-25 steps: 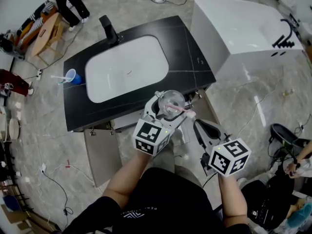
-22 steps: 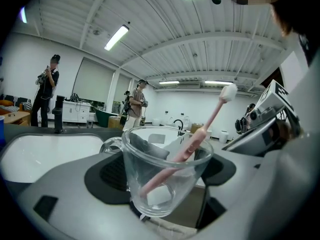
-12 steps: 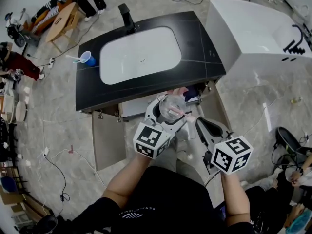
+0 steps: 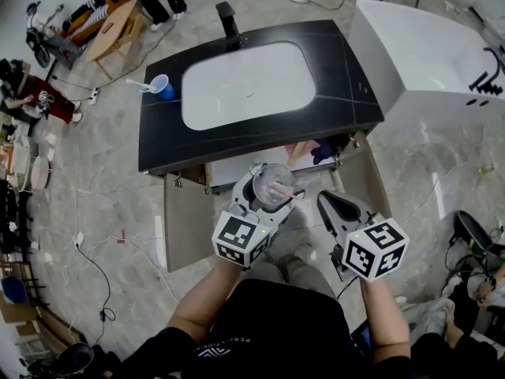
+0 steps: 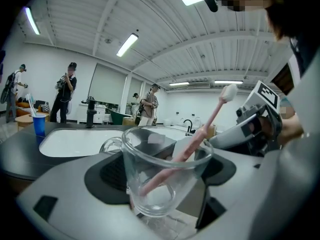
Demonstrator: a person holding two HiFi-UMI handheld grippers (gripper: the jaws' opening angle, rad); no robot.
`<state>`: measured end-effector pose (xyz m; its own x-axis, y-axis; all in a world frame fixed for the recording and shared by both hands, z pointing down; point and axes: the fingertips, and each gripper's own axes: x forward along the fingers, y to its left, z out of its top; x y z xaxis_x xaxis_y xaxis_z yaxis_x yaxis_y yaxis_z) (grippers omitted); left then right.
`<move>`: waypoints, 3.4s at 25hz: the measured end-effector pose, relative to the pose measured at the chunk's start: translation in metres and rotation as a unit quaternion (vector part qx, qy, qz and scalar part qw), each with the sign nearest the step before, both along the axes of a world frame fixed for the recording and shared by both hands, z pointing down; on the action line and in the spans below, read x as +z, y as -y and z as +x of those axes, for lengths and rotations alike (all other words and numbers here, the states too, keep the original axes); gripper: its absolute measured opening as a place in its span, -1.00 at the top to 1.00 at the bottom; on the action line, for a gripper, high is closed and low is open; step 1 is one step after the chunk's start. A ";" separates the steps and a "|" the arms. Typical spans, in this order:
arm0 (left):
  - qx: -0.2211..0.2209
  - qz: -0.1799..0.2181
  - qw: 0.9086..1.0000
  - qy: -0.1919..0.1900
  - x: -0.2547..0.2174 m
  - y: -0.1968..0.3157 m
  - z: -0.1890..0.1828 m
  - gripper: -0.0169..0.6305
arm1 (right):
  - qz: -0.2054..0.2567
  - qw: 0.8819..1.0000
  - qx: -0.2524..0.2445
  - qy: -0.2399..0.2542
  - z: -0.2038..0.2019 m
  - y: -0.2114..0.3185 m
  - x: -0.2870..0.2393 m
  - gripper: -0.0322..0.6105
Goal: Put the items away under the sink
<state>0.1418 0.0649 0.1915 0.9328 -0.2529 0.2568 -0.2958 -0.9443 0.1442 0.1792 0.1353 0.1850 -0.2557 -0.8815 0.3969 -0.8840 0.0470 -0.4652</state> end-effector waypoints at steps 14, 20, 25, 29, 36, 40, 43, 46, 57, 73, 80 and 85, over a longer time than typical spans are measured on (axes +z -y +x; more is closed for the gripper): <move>-0.012 -0.020 1.000 0.019 0.040 0.029 -0.107 -0.32 | -0.026 1.000 -0.004 0.013 -0.084 0.032 0.030 0.79; -0.003 -0.018 1.000 0.014 0.060 0.033 -0.132 -0.32 | -0.034 0.999 -0.006 0.018 -0.116 0.042 0.052 0.79; -0.008 -0.026 1.000 0.011 0.079 0.035 -0.151 -0.32 | -0.035 0.999 -0.007 0.013 -0.137 0.049 0.073 0.79; -0.009 -0.026 1.000 0.013 0.097 0.038 -0.163 -0.32 | -0.039 0.999 -0.009 0.012 -0.149 0.055 0.091 0.79; -0.032 -0.042 0.998 0.016 0.145 0.045 -0.171 -0.32 | -0.040 0.999 -0.020 0.001 -0.157 0.063 0.127 0.79; -0.046 -0.051 0.998 0.015 0.172 0.049 -0.169 -0.32 | -0.046 0.999 -0.021 0.003 -0.150 0.065 0.156 0.79; -0.052 -0.051 0.997 0.015 0.192 0.051 -0.167 -0.32 | -0.047 0.999 -0.025 0.002 -0.147 0.068 0.179 0.79; -0.051 -0.056 0.997 0.012 0.211 0.049 -0.162 -0.32 | -0.054 0.998 -0.030 0.003 -0.144 0.067 0.203 0.79; -0.044 -0.070 0.997 0.008 0.275 0.040 -0.142 -0.32 | -0.050 0.999 -0.004 0.018 -0.121 0.067 0.274 0.79; -0.039 -0.054 0.998 0.017 0.375 0.054 -0.116 -0.32 | -0.033 0.999 -0.008 -0.002 -0.096 0.077 0.375 0.79; -0.052 -0.049 0.997 0.016 0.418 0.066 -0.118 -0.32 | -0.026 0.999 -0.025 -0.019 -0.100 0.090 0.426 0.79; -0.068 -0.058 0.996 0.019 0.443 0.074 -0.118 -0.32 | -0.025 0.999 -0.020 -0.014 -0.102 0.097 0.455 0.79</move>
